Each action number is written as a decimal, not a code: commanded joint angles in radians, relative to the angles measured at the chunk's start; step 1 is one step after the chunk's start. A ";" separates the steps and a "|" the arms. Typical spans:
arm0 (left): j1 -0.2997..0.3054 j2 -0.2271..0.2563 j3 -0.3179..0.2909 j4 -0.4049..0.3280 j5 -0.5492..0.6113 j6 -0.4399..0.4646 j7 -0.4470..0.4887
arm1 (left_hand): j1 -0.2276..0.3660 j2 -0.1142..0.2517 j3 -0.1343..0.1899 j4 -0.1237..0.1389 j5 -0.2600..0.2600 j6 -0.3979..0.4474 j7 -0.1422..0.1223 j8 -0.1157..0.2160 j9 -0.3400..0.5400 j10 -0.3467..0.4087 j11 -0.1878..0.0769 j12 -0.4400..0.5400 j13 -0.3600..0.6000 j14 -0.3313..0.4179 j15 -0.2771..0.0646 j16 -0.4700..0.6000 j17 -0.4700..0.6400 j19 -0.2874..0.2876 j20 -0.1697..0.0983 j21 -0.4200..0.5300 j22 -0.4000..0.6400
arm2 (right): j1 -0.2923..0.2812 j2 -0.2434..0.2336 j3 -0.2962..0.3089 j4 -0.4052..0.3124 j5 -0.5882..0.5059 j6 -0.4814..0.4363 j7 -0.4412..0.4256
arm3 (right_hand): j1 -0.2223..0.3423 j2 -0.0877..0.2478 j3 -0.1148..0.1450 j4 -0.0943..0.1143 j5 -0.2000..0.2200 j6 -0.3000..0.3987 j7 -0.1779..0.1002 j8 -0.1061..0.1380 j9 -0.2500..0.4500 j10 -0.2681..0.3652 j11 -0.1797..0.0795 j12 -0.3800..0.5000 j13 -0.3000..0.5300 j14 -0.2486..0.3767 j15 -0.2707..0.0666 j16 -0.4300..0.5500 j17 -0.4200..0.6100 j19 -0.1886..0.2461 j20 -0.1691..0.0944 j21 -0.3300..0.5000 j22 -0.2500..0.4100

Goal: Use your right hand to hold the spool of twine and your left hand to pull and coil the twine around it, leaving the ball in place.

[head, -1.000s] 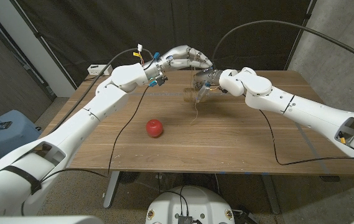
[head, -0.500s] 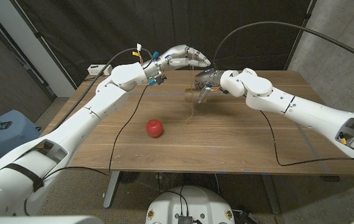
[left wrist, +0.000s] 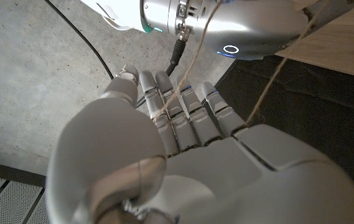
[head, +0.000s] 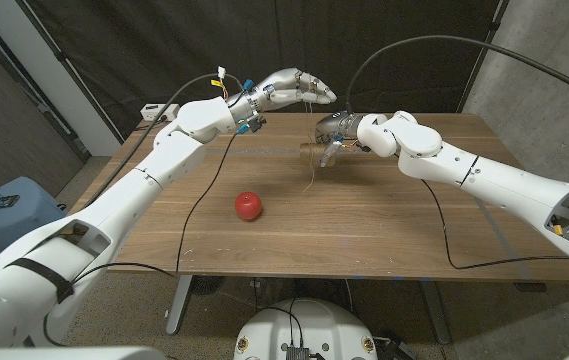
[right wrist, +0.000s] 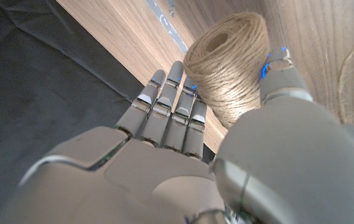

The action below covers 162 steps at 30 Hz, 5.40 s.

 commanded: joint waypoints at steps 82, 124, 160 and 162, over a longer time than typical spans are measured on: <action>-0.057 -0.015 0.022 0.089 0.034 -0.056 -0.001 | 0.000 0.011 0.001 -0.003 0.009 -0.001 0.001 -0.006 0.002 0.007 0.000 -0.017 0.014 0.005 0.004 -0.007 0.004 0.005 -0.001 0.001 0.005 | -0.160 -0.166 0.110 -0.371 -0.042 -0.036 0.048 | 0.123 0.131 -0.007 0.002 0.010 0.186 -0.160 0.013 0.005 0.156 -0.130 -0.002 0.005 0.027 -0.149 -0.022 -0.004 0.018 0.003 -0.003 0.001; -0.074 -0.001 0.037 0.092 0.060 -0.047 0.015 | -0.001 0.014 0.003 -0.003 0.010 -0.001 0.000 -0.008 0.002 0.008 -0.002 -0.023 0.020 0.007 0.004 -0.010 0.005 0.005 -0.001 0.001 0.005 | -0.271 -0.279 0.191 -0.521 -0.007 -0.089 0.076 | 0.127 0.128 -0.002 0.001 0.012 0.181 -0.161 0.012 0.004 0.155 -0.132 -0.007 0.008 0.039 -0.150 -0.032 -0.012 0.018 0.003 -0.005 0.001; -0.094 -0.009 0.050 0.150 0.067 -0.052 0.011 | -0.001 0.014 0.004 -0.004 0.010 -0.001 0.000 -0.010 0.002 0.009 -0.001 -0.028 0.024 0.006 0.003 -0.012 0.006 0.003 -0.002 0.000 0.005 | -0.308 -0.350 0.254 -0.650 0.020 -0.141 0.132 | 0.129 0.127 -0.003 0.001 0.012 0.184 -0.159 0.013 0.004 0.157 -0.129 -0.014 0.005 0.042 -0.150 -0.034 -0.011 0.021 -0.002 -0.005 0.001; -0.093 -0.010 0.049 0.154 0.066 -0.054 0.011 | -0.001 0.014 0.004 -0.004 0.010 -0.003 0.001 -0.010 0.002 0.009 -0.002 -0.028 0.024 0.005 0.004 -0.012 0.007 0.002 -0.001 0.000 0.005 | -0.310 -0.354 0.259 -0.660 0.022 -0.144 0.136 | 0.129 0.127 -0.003 0.002 0.012 0.184 -0.161 0.013 0.004 0.157 -0.130 -0.014 0.005 0.042 -0.150 -0.035 -0.012 0.021 -0.002 -0.005 0.001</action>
